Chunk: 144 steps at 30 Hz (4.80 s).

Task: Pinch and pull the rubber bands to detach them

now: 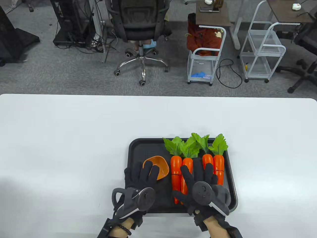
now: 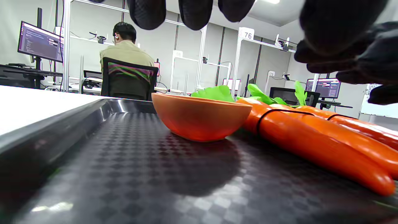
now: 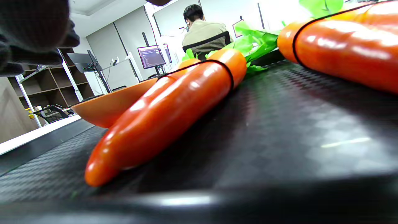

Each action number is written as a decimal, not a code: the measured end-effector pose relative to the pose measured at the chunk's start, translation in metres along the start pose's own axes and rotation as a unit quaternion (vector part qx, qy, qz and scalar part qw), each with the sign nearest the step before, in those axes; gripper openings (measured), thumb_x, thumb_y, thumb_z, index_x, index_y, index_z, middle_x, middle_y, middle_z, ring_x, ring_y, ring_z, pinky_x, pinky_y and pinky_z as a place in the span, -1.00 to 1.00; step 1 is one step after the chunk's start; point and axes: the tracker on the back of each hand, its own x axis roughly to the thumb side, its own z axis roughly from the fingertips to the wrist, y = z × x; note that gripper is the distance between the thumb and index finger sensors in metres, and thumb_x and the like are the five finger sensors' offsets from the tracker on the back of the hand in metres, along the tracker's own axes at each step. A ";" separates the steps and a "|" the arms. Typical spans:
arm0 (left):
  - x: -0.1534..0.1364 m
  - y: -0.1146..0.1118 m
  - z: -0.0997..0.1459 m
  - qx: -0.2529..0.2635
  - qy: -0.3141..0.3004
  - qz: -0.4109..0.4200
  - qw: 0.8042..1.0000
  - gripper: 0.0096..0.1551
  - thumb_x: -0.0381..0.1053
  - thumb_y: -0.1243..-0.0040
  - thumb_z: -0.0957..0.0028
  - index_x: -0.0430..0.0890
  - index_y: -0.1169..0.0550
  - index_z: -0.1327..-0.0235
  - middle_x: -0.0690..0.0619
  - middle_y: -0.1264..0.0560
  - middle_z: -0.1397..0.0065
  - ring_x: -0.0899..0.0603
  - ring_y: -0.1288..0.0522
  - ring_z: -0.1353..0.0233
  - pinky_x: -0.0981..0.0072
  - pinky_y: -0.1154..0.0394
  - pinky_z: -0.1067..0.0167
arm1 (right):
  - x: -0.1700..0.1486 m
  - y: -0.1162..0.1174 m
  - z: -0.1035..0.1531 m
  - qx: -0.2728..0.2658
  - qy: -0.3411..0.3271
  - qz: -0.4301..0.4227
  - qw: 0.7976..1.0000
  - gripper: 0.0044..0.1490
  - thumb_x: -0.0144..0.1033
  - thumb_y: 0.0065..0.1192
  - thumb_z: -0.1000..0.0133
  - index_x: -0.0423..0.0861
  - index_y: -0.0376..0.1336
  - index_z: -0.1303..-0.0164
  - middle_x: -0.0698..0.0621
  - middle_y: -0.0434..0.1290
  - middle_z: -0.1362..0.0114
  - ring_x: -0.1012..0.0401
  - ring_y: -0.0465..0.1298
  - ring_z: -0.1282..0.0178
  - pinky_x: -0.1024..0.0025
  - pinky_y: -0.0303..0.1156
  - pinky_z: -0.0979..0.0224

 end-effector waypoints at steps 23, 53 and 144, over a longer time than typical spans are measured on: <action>-0.005 0.008 0.003 0.008 0.003 0.028 1.000 0.00 0.47 -0.02 -0.02 0.10 -0.09 -0.68 -0.11 -0.09 -0.87 -0.51 -0.14 -0.73 -0.57 -0.05 -0.46 | 0.040 0.007 -0.041 0.067 0.091 0.085 0.990 0.28 0.43 0.30 -0.02 0.03 -0.24 -0.68 -0.37 -0.24 -0.69 -0.57 0.07 -0.49 -0.28 0.36 -0.33; -0.006 0.010 0.006 0.011 0.001 0.042 0.999 -0.01 0.47 -0.02 -0.02 0.10 -0.10 -0.68 -0.12 -0.10 -0.86 -0.51 -0.16 -0.73 -0.55 -0.08 -0.46 | 0.038 0.034 -0.063 0.110 0.192 0.138 0.965 0.29 0.27 0.38 -0.05 -0.13 -0.26 -0.62 -0.46 -0.27 -0.61 -0.35 0.49 -0.20 0.06 0.62 -0.01; 0.038 0.011 0.015 0.086 -0.145 0.095 0.981 -0.60 0.11 -0.12 -0.08 0.19 -0.53 -0.18 0.10 -0.63 -0.36 -0.15 -0.62 -0.40 -0.23 -0.48 -0.40 | -0.003 0.043 -0.023 0.046 -0.046 -0.741 0.668 0.14 0.26 -0.07 -0.28 -0.06 -0.58 -0.56 -0.46 -0.29 -0.59 -0.36 0.18 -0.48 -0.28 0.21 -0.42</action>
